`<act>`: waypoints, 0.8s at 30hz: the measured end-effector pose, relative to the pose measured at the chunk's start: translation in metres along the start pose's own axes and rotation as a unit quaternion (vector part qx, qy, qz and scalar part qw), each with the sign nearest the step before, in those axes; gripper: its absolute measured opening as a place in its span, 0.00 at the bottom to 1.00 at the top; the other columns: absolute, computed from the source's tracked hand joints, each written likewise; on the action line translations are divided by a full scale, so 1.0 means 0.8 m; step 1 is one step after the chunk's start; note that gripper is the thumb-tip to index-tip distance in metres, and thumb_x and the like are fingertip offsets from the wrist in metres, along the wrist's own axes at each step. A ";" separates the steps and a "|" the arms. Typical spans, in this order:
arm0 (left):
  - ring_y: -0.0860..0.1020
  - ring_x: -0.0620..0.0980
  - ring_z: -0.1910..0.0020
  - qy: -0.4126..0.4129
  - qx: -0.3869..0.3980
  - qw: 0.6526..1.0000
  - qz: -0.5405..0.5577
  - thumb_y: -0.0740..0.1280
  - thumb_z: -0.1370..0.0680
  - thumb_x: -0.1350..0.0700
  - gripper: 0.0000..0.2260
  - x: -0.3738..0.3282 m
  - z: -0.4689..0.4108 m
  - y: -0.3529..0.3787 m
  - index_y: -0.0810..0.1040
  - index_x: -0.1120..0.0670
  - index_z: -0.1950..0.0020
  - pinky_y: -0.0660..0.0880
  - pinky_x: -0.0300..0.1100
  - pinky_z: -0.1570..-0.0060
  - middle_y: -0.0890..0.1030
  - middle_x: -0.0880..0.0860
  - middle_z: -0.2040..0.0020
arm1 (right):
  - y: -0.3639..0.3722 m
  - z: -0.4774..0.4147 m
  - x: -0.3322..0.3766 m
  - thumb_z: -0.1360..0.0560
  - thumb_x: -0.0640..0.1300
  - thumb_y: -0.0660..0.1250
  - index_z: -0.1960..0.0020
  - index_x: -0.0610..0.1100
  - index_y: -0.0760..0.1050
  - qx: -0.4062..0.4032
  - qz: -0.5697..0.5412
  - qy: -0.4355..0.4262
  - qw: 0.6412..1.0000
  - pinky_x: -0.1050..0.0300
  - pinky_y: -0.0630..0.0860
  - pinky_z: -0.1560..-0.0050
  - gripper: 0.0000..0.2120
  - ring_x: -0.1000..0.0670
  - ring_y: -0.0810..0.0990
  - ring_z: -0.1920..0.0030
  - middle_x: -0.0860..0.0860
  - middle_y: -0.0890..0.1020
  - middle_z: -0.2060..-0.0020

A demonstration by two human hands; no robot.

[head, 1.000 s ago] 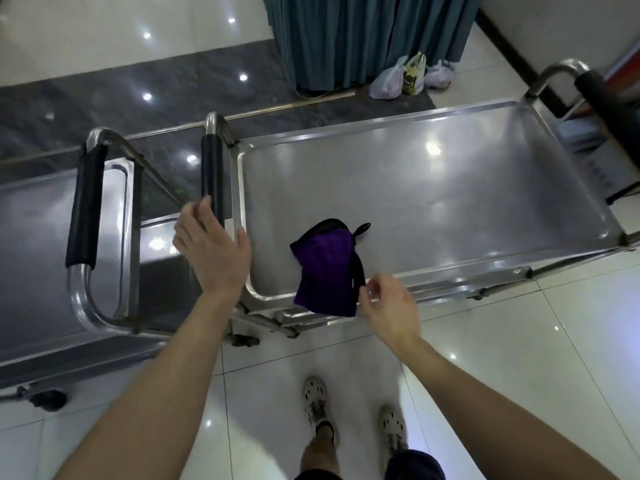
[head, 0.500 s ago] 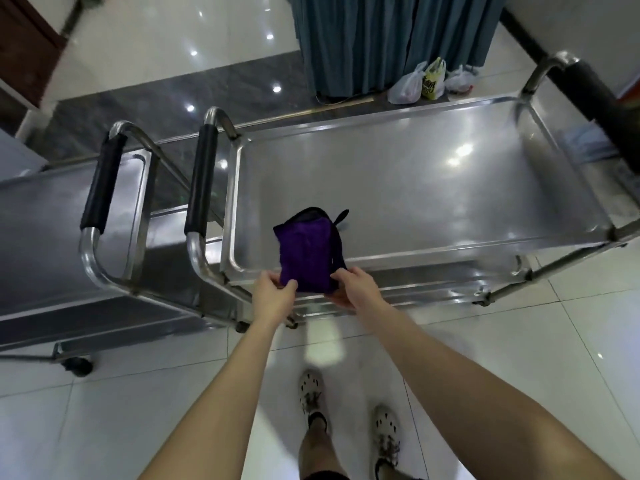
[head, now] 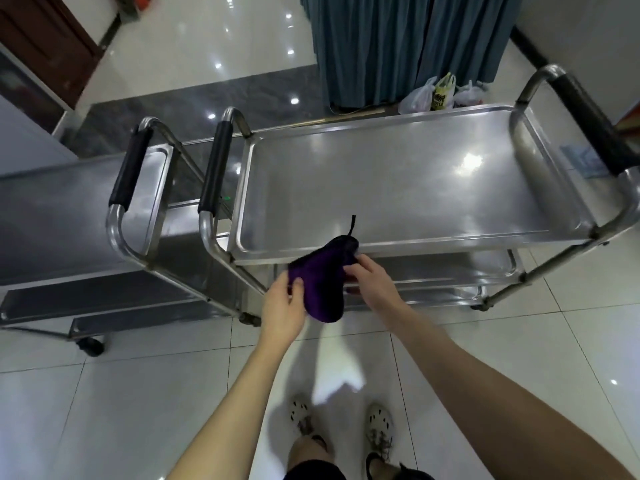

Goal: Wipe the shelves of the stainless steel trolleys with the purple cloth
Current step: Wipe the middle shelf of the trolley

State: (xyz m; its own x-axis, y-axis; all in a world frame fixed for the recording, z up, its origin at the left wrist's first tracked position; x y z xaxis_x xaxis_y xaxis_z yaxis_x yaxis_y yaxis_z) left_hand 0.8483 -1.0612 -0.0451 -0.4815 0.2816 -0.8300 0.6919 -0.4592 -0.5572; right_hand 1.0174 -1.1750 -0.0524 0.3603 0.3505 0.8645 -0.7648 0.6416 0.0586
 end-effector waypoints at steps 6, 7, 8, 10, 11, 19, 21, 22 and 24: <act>0.88 0.63 0.57 -0.225 -0.059 0.970 0.072 0.60 0.14 0.62 0.10 0.067 0.037 -0.052 0.81 0.55 0.44 0.86 0.57 0.56 0.87 0.61 0.48 | -0.045 0.034 0.015 0.22 0.46 0.73 0.52 0.45 0.78 -0.117 0.317 -0.079 0.938 0.47 0.82 0.56 0.06 0.45 0.83 0.57 0.48 0.84 0.59; 0.88 0.60 0.62 -0.234 -0.057 0.968 0.066 0.61 0.15 0.62 0.10 0.075 0.043 -0.061 0.82 0.54 0.47 0.86 0.51 0.62 0.88 0.61 0.51 | -0.048 0.040 0.014 0.23 0.46 0.74 0.53 0.46 0.77 -0.136 0.327 -0.081 0.931 0.48 0.82 0.58 0.07 0.46 0.83 0.58 0.49 0.83 0.59; 0.88 0.57 0.65 -0.244 -0.055 0.967 0.057 0.63 0.16 0.62 0.09 0.081 0.048 -0.069 0.83 0.54 0.49 0.85 0.48 0.66 0.88 0.60 0.55 | -0.048 0.047 0.012 0.23 0.46 0.74 0.53 0.47 0.76 -0.146 0.337 -0.086 0.926 0.51 0.80 0.60 0.07 0.48 0.82 0.59 0.49 0.83 0.59; 0.88 0.55 0.66 -0.276 -0.039 0.959 0.059 0.66 0.17 0.62 0.08 0.093 0.055 -0.079 0.84 0.56 0.51 0.86 0.51 0.64 0.88 0.58 0.60 | -0.032 0.055 0.004 0.20 0.45 0.72 0.50 0.48 0.74 -0.127 0.355 -0.093 0.922 0.57 0.79 0.62 0.07 0.51 0.81 0.58 0.51 0.82 0.57; 0.88 0.55 0.65 -0.294 -0.024 0.953 0.069 0.67 0.17 0.62 0.07 0.098 0.057 -0.081 0.84 0.58 0.51 0.87 0.54 0.61 0.88 0.57 0.63 | -0.019 0.058 0.000 0.19 0.44 0.71 0.49 0.49 0.73 -0.108 0.364 -0.095 0.920 0.58 0.78 0.61 0.06 0.53 0.81 0.57 0.51 0.82 0.56; 0.89 0.61 0.55 -0.290 0.109 0.927 0.212 0.67 0.18 0.69 0.08 0.089 0.099 -0.077 0.84 0.67 0.42 0.87 0.53 0.51 0.89 0.63 0.54 | 0.107 0.104 -0.036 0.16 0.45 0.68 0.39 0.48 0.79 0.011 0.372 -0.140 0.918 0.43 0.82 0.43 0.07 0.47 0.84 0.48 0.50 0.85 0.47; 0.89 0.63 0.49 -0.286 0.142 0.908 0.270 0.64 0.18 0.70 0.12 0.080 0.108 -0.075 0.84 0.66 0.39 0.86 0.56 0.42 0.88 0.65 0.48 | 0.126 0.116 -0.043 0.17 0.48 0.70 0.38 0.50 0.80 0.026 0.361 -0.160 0.918 0.47 0.82 0.41 0.09 0.52 0.83 0.46 0.54 0.84 0.45; 0.88 0.62 0.45 -0.272 0.163 0.903 0.291 0.61 0.19 0.72 0.16 0.077 0.111 -0.076 0.84 0.65 0.37 0.84 0.56 0.39 0.88 0.65 0.45 | 0.134 0.121 -0.047 0.19 0.51 0.73 0.37 0.51 0.80 0.041 0.363 -0.170 0.915 0.51 0.81 0.42 0.12 0.55 0.81 0.46 0.57 0.82 0.44; 0.87 0.59 0.41 -0.230 0.204 0.906 0.291 0.56 0.23 0.76 0.24 0.071 0.116 -0.079 0.84 0.62 0.35 0.83 0.54 0.38 0.88 0.62 0.42 | 0.144 0.133 -0.054 0.25 0.56 0.79 0.38 0.53 0.77 0.058 0.387 -0.180 0.903 0.58 0.79 0.46 0.20 0.57 0.79 0.46 0.58 0.78 0.44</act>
State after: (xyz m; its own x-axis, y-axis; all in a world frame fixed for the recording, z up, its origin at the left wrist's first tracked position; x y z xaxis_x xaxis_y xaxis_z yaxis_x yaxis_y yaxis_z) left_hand 0.7272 -1.0942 -0.0549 -0.3373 -0.4453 -0.8294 0.6896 -0.7167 0.1043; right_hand 0.8573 -1.1889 -0.0296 -0.4859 0.4050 0.7745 -0.7720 0.2165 -0.5976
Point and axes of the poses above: each hand's wrist, its own z-axis away from the middle knuckle, its own y-axis out of the palm, x = y × z, the point moved 5 cm from there along -z, towards the middle knuckle
